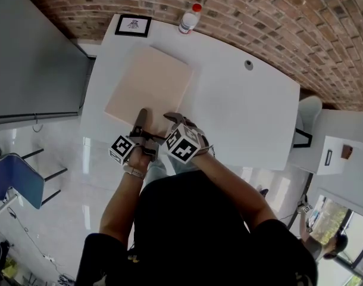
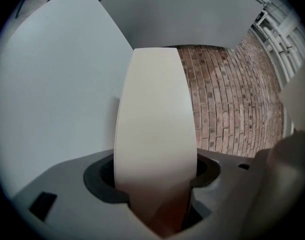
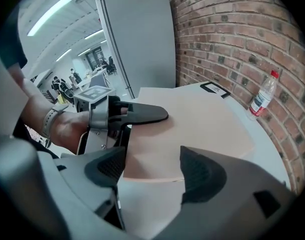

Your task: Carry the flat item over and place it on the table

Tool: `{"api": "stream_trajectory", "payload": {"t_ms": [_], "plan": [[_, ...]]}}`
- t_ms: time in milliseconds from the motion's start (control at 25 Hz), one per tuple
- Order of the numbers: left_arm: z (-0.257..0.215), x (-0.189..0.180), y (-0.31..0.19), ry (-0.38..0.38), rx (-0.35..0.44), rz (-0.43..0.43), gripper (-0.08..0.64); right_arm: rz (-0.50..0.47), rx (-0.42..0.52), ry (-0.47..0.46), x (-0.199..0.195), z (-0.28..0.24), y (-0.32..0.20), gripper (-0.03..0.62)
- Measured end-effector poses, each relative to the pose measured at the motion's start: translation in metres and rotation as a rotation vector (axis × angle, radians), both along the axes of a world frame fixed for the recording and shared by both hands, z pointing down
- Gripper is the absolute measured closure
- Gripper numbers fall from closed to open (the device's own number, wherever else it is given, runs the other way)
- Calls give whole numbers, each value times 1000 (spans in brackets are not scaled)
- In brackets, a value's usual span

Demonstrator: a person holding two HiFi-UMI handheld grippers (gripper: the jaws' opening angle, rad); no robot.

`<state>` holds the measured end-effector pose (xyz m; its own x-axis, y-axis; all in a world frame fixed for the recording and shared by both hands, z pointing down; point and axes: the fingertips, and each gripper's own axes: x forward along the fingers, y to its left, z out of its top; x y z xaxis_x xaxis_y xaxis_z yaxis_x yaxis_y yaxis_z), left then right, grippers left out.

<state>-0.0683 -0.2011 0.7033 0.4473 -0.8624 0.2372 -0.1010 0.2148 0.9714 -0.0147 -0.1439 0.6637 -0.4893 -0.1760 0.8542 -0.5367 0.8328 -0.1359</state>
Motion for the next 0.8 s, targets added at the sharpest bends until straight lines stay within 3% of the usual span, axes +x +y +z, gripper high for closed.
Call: {"api": "stream_trajectory", "payload": {"t_ms": [320,440,560,640,800], "plan": [[14,8,11,-32,-56,58,236,26,1,48,1,12,1,247],[16,18,22,-34,-77,110,188,37,6,69,5,20,-2,253],[24,15,33,-17,-120,103,186,74,-8,52,6,26,-3,256],[32,11,42,-13,-158,104,186,128,-30,25,8,29,-6,357],[37,5,59,-27,-191,135,186,178,-80,12,16,42,-7,344]]}}
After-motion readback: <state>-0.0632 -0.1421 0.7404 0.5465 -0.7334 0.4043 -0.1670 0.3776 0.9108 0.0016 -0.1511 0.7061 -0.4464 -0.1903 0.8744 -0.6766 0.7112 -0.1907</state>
